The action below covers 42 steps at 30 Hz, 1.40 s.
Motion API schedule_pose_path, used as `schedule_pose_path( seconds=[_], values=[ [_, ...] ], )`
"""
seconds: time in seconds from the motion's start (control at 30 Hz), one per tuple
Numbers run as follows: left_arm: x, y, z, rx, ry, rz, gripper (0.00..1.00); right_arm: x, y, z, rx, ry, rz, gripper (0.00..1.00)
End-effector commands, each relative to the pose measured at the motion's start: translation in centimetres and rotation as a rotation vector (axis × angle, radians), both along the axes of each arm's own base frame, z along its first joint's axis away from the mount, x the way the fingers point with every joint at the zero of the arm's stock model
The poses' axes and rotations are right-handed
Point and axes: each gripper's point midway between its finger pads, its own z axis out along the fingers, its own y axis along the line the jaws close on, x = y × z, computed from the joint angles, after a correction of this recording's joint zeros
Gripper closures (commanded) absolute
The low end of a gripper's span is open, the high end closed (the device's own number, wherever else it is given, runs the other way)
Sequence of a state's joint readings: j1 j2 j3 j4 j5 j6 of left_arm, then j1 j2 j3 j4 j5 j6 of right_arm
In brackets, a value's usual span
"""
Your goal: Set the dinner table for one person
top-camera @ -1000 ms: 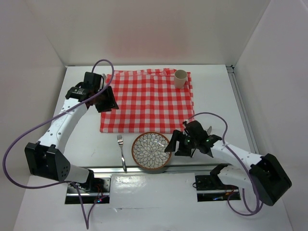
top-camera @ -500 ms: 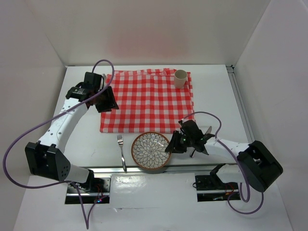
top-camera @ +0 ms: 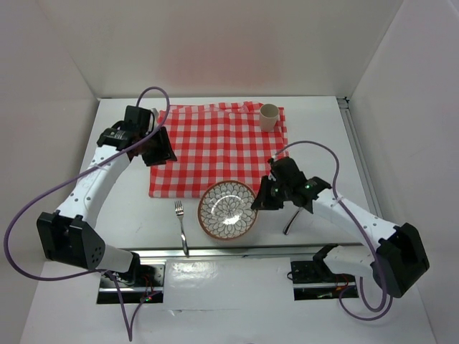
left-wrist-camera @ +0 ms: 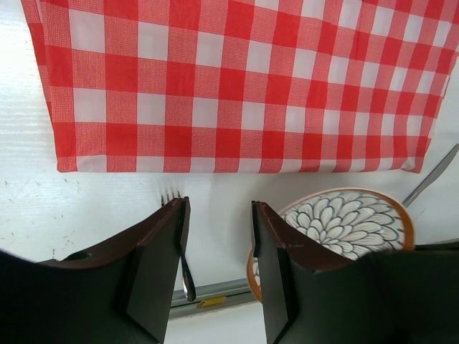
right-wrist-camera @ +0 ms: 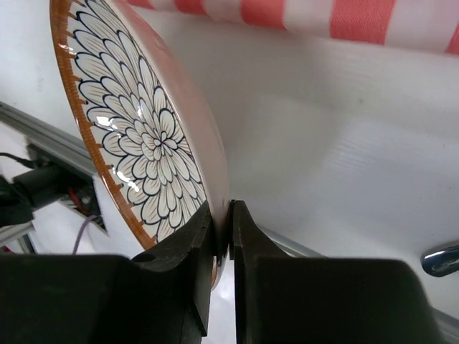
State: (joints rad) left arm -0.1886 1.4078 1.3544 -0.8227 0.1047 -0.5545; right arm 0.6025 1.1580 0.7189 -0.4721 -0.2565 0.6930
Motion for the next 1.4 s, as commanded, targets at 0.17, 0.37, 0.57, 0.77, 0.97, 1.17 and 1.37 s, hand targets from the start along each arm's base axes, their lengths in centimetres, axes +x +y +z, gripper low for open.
schedule_pose_path(
  seconds=[0.17, 0.37, 0.57, 0.77, 0.97, 1.17, 1.37],
  values=[
    [0.7, 0.2, 2.7, 0.0, -0.081, 0.028, 0.44, 9.5, 3.0, 10.8, 0.165, -0.216, -0.036, 1.0],
    [-1.1, 1.3, 1.8, 0.017, -0.063, 0.096, 0.39, 18.6, 5.3, 10.5, 0.255, -0.228, -0.13, 1.0],
    [-3.2, 1.2, -0.3, -0.021, -0.027, 0.121, 0.09, 24.0, 7.6, 9.3, 0.28, -0.222, -0.171, 1.0],
    [-5.3, 0.7, -3.7, -0.049, 0.059, 0.102, 0.11, 25.9, 8.1, 8.2, 0.303, -0.233, -0.212, 1.0],
    [-6.4, 0.4, -5.5, -0.048, 0.101, 0.087, 0.08, 27.2, 7.6, 7.0, 0.299, -0.22, -0.238, 1.0],
    [-6.7, 0.1, -6.7, -0.044, 0.149, 0.074, 0.08, 28.4, 7.7, 5.2, 0.286, -0.19, -0.243, 1.0],
    [-7.5, 0.3, -7.2, -0.028, 0.153, 0.085, 0.07, 28.4, 7.0, 4.2, 0.28, -0.179, -0.267, 1.0]
  ],
)
